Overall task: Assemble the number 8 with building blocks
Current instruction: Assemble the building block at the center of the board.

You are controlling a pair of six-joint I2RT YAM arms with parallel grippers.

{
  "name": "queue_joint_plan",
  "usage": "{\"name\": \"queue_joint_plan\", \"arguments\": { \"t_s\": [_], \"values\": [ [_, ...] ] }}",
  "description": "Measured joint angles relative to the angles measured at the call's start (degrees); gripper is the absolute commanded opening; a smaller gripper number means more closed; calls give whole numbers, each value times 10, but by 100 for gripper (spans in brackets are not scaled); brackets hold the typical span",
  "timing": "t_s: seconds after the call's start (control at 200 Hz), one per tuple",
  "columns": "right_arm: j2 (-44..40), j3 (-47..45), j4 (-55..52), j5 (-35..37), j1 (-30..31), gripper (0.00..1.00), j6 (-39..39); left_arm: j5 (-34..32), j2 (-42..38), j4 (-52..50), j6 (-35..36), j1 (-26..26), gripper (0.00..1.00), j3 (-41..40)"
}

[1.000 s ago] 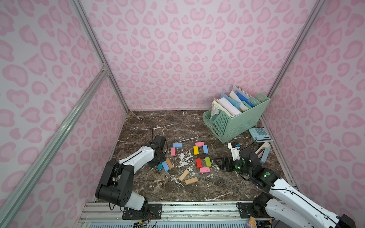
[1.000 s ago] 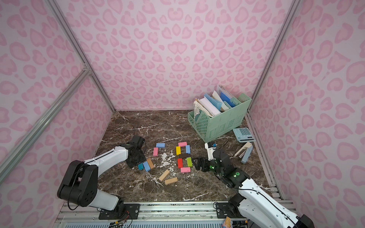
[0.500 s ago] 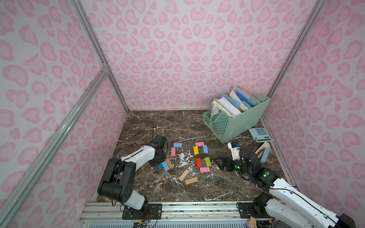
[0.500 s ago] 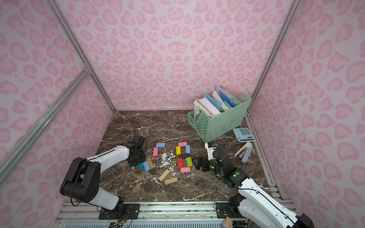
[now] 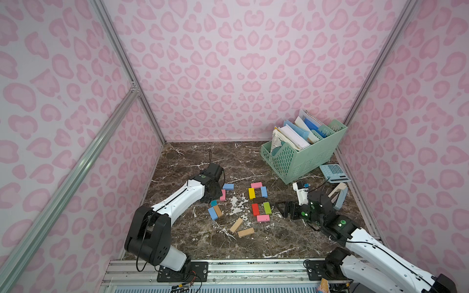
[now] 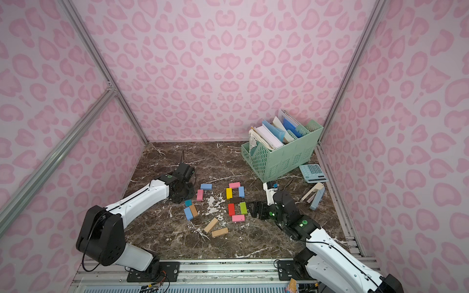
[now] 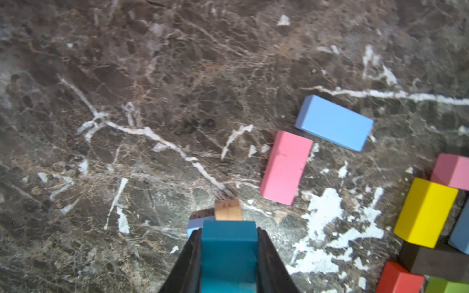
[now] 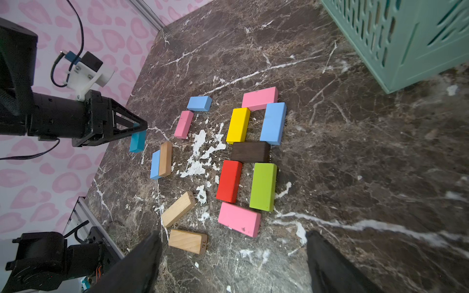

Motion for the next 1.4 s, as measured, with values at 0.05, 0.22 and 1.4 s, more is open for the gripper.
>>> {"name": "queue_joint_plan", "arguments": {
  "t_s": [0.05,0.22,1.4],
  "values": [
    [-1,0,0,1,0,90,0,2,20,0,0,-16,17,16],
    [-8,1,-2,6,0,90,0,10,96,2,0,-59,17,69],
    [-21,-3,-18,18,0,91,-7,17,275,29,19,-83,17,191]
  ]
}}
